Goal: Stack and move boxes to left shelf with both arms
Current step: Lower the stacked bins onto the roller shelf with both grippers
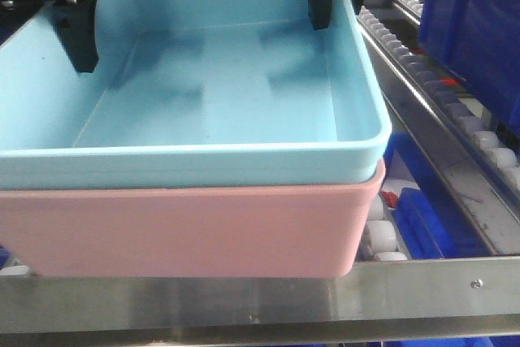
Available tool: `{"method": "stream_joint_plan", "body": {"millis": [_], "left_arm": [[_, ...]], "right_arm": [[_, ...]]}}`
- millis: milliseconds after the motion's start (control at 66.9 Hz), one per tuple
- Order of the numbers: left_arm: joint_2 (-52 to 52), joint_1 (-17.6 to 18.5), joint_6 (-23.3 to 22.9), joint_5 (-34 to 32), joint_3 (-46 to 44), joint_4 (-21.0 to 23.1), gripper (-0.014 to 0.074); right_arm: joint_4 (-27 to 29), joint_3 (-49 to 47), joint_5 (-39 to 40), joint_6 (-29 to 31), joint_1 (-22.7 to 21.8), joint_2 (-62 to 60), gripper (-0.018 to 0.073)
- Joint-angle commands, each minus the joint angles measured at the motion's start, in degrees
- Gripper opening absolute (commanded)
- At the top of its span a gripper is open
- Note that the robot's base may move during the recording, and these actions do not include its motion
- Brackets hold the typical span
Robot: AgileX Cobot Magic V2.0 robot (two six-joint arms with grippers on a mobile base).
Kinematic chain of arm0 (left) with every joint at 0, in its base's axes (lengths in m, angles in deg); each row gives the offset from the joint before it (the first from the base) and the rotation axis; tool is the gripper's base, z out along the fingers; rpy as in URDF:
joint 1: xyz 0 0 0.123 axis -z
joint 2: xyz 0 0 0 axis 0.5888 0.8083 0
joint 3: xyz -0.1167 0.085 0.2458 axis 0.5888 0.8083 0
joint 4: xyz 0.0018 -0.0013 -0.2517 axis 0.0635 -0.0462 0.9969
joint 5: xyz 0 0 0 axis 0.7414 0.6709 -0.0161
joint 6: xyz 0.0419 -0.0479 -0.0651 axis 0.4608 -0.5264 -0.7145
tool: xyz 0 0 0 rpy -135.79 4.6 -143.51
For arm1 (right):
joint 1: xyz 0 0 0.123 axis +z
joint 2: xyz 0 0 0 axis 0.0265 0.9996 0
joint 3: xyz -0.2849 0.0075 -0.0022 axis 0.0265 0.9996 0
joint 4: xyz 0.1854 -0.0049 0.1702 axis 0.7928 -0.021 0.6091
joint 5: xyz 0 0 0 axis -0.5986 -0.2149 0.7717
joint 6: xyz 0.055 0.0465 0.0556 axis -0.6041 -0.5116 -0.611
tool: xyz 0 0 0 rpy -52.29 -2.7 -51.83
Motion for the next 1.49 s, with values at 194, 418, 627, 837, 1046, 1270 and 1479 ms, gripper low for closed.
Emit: {"method": "stream_joint_plan", "body": {"millis": [194,418,627,837,1046,1270,1479], "left_arm": [[-2.67,2.17,-0.76,-14.24,-3.44,5.24,-0.0010],[-2.67,2.17,-0.76,-14.24,-3.44,5.24,-0.0010],[-2.67,2.17,-0.76,-14.24,-3.44,5.24,-0.0010],[-2.78,2.17,-0.76,-14.24,-3.44,5.31,-0.0010],[-2.78,0.74,-0.76,-13.96,-5.23,5.60,-0.0010],[-2.67,-1.63,-0.76,-15.83,-8.03,5.52,-0.0010],[0.50,-4.61,-0.76,-16.03,-8.03,5.52,-0.0010]], "right_arm": [[5.43,-2.47,11.01,1.11,2.40,-2.80,0.0055],[5.43,-2.47,11.12,1.11,2.40,-2.80,0.0055],[5.49,-2.47,11.74,1.11,2.40,-2.80,0.0055],[5.49,-3.34,8.95,2.28,2.20,-2.80,0.0055],[6.97,-6.67,6.33,4.74,-0.67,-2.80,0.0055],[14.66,-8.64,8.94,10.26,-5.67,-2.53,0.0055],[16.92,-8.94,9.27,13.58,-7.57,1.12,0.0055]]}}
